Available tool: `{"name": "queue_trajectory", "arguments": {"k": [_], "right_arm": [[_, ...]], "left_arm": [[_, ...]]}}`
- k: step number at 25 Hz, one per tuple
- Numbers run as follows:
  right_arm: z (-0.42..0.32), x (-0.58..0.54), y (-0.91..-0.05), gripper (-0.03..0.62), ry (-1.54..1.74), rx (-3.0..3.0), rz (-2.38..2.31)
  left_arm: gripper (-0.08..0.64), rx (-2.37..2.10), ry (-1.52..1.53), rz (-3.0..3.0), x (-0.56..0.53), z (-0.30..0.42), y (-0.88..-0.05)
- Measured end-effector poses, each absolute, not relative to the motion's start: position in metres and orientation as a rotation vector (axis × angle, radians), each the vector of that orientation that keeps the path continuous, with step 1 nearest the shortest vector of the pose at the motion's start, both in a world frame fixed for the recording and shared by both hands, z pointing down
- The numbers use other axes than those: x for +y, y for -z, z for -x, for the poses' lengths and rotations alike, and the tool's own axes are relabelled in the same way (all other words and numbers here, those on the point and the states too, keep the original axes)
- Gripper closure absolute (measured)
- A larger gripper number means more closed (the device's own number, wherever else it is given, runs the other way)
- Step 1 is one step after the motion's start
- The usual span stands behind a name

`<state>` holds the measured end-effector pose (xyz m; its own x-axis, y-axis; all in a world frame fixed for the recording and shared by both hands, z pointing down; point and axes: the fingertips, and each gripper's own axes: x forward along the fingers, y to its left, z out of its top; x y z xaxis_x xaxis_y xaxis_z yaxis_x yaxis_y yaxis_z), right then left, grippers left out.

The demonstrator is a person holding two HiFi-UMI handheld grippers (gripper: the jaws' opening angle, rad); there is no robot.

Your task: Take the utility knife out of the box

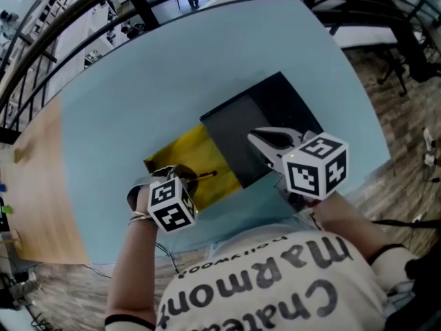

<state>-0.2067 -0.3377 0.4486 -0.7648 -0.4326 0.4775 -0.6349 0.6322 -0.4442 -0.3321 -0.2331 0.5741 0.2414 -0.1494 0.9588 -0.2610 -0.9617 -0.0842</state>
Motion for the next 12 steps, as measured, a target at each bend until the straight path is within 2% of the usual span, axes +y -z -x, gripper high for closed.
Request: {"name": "queue_trajectory", "arguments": {"k": [8,12], "right_arm": [[0.199,-0.318,-0.436,0.549,-0.844,-2.549,-0.852],[0.2,-0.303,-0.428,0.549,-0.824,-2.564,-0.838]], "left_arm": [[0.515,-0.862,-1.543,-2.447,-0.256,0.326,-0.536],[0.514,-1.163,-1.248,-2.452,-0.265,0.33,-0.501]]}}
